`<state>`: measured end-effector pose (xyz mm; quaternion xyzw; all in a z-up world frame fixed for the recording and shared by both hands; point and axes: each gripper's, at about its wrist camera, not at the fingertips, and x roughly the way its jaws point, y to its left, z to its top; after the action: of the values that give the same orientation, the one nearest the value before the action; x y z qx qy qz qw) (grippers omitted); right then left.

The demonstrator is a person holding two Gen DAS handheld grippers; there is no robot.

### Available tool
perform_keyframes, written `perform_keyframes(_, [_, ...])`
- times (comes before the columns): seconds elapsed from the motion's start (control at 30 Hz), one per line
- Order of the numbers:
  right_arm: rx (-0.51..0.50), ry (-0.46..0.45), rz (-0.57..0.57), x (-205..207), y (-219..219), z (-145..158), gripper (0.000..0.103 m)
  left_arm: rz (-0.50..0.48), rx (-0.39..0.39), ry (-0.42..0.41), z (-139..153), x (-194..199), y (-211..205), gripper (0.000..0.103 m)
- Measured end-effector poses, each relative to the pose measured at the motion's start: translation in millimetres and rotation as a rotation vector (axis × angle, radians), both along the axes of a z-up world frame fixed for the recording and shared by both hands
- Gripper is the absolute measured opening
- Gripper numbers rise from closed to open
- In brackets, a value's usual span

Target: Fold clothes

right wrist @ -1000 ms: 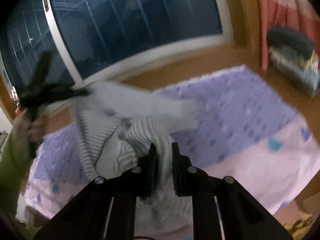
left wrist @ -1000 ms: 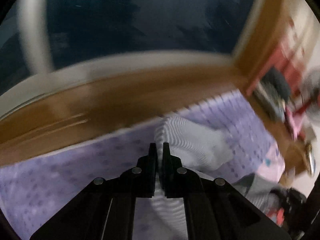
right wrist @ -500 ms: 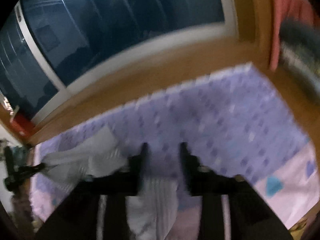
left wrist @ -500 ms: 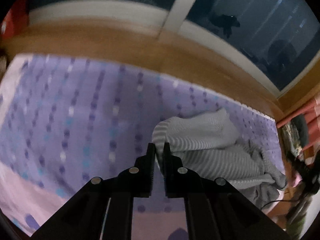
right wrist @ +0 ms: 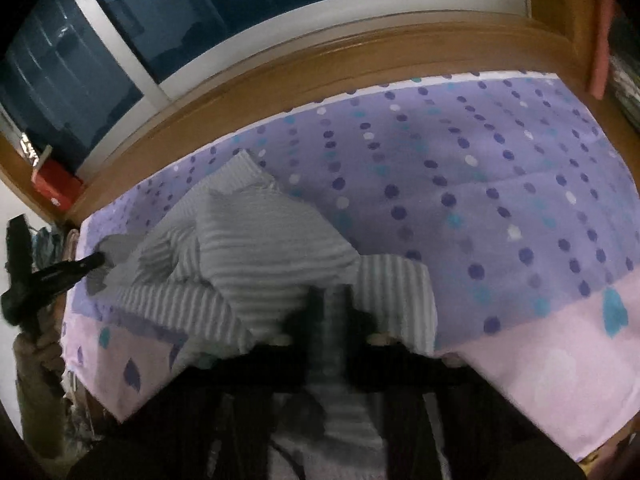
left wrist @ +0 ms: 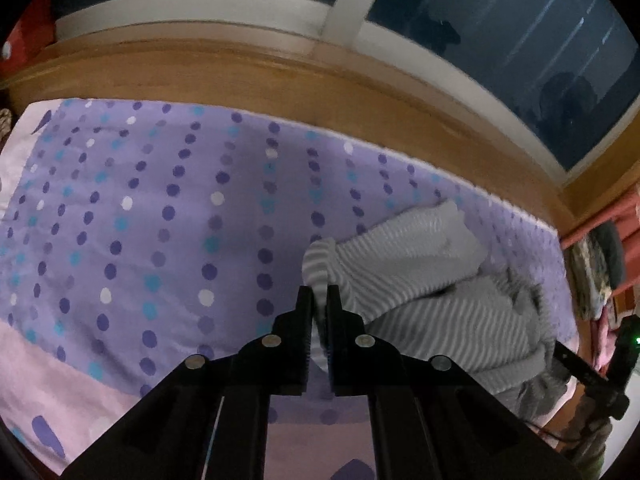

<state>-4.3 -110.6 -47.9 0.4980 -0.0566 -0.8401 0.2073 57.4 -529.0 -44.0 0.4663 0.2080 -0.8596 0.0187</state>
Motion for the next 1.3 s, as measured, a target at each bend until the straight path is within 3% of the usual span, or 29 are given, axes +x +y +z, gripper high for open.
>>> perform_keyframes(0.2, [0.021,0.249,-0.146,-23.4,36.8,77.8,0.004,0.089,-0.035,0.128,48.9,13.2,-26.7,0.006])
perform_keyframes(0.33, [0.088,0.311,-0.236,-40.3,60.8,102.5,0.003,0.178,-0.104,0.190,73.7,24.8,-48.5,0.006])
perform_keyframes(0.43, [0.212,0.265,-0.270,-50.0,68.1,83.3,0.003,0.241,-0.165,0.174,74.5,30.8,-67.4,0.006])
perform_keyframes(0.57, [0.189,0.103,-0.155,-40.2,60.2,41.4,0.005,0.300,-0.168,0.117,59.0,43.0,-91.2,0.006])
perform_keyframes(0.6, [0.189,0.102,-0.110,-33.8,52.1,37.1,0.011,0.319,-0.184,0.105,55.3,45.2,-95.5,0.006])
perform_keyframes(0.67, [0.176,0.103,0.002,-17.5,28.1,30.6,0.044,0.347,-0.220,0.083,49.7,49.4,-104.5,0.006])
perform_keyframes(0.73, [0.099,0.062,0.121,-9.2,4.1,21.5,0.057,0.344,-0.194,0.075,46.6,54.1,-111.1,0.006])
perform_keyframes(0.77, [0.075,0.033,0.174,-6.9,-6.6,15.7,0.057,0.342,-0.181,0.071,45.0,56.5,-114.4,0.006])
perform_keyframes(0.93, [0.103,-0.047,0.161,-1.0,-20.4,-9.7,0.057,0.178,-0.079,0.067,32.8,53.6,-95.6,0.006])
perform_keyframes(1.03, [0.033,-0.079,0.085,7.8,-3.2,-10.2,0.057,0.059,-0.051,0.052,21.9,50.3,-62.6,0.019])
perform_keyframes(1.13, [0.019,-0.078,0.089,27.7,8.5,-3.1,0.057,-0.085,0.004,0.004,7.1,45.6,-29.1,0.020])
perform_keyframes(1.2, [0.063,-0.053,0.120,49.1,12.5,2.7,0.057,-0.160,-0.013,-0.042,-4.6,42.8,-8.3,0.021])
perform_keyframes(1.3, [0.108,-0.042,0.155,78.5,21.5,5.0,0.057,-0.119,-0.104,-0.106,-19.9,39.5,-0.7,0.022])
